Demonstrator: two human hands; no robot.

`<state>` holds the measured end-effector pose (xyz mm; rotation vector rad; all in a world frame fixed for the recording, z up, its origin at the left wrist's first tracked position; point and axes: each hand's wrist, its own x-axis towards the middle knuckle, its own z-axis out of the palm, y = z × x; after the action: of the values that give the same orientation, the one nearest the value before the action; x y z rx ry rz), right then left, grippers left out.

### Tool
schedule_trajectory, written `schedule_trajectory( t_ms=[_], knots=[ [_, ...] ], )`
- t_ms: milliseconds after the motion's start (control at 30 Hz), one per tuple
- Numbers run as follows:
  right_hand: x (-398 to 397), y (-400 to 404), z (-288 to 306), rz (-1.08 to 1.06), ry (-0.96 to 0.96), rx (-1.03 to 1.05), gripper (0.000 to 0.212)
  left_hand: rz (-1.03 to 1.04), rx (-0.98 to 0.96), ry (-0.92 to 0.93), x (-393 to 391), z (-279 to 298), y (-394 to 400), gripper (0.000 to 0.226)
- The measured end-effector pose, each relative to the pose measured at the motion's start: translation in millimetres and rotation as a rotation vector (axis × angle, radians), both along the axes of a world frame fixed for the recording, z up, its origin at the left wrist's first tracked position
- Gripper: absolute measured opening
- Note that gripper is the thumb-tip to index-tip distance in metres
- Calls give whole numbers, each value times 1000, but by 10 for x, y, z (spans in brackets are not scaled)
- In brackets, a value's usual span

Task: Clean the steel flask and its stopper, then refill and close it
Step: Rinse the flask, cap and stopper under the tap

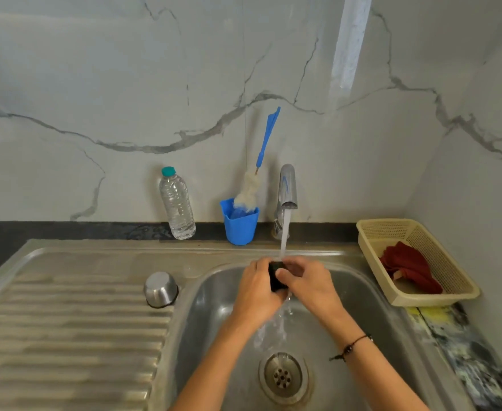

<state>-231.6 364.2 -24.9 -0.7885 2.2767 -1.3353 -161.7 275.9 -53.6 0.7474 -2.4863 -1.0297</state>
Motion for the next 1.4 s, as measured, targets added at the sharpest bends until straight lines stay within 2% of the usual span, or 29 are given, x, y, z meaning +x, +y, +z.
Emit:
schedule_trajectory(
  t_ms=[133, 200, 300, 367, 433, 467, 567, 633, 767, 833, 1033, 1200, 1400],
  knots=[
    [57, -1, 169, 137, 329, 23, 27, 25, 69, -11, 111, 188, -44, 59],
    [94, -1, 265, 197, 511, 23, 31, 17, 89, 19, 215, 285, -29, 56],
    [204, 4, 433, 212, 663, -122, 34, 59, 35, 188, 424, 478, -27, 48],
    [294, 29, 504, 196, 713, -262, 36, 93, -61, 324, 581, 553, -20, 51],
    [391, 43, 487, 208, 677, -331, 38, 128, -126, 370, 747, 528, -21, 58],
    [440, 37, 440, 236, 632, -320, 39, 142, -130, 328, 832, 471, -21, 60],
    [621, -29, 161, 386, 478, -149, 39, 187, -30, 55, 1087, 200, -2, 62],
    [802, -72, -38, 444, 397, -71, 38, 224, 43, -16, 1292, 54, 18, 59],
    [1112, -225, -92, 422, 372, -233, 38, 346, -19, 82, 1598, 80, -22, 58],
    [1190, -365, -47, 443, 331, -242, 39, 404, -46, 127, 1700, 135, -114, 58],
    [1424, -902, -246, 636, 249, 9, 40, 540, -60, -44, 1986, -90, -400, 44],
    [1651, -1177, -417, 728, 239, 55, 39, 622, -95, -153, 2190, -231, -503, 47],
    [1676, -1255, -488, 734, 172, 70, 32, 625, -119, -245, 2241, -270, -570, 44]
  ],
)
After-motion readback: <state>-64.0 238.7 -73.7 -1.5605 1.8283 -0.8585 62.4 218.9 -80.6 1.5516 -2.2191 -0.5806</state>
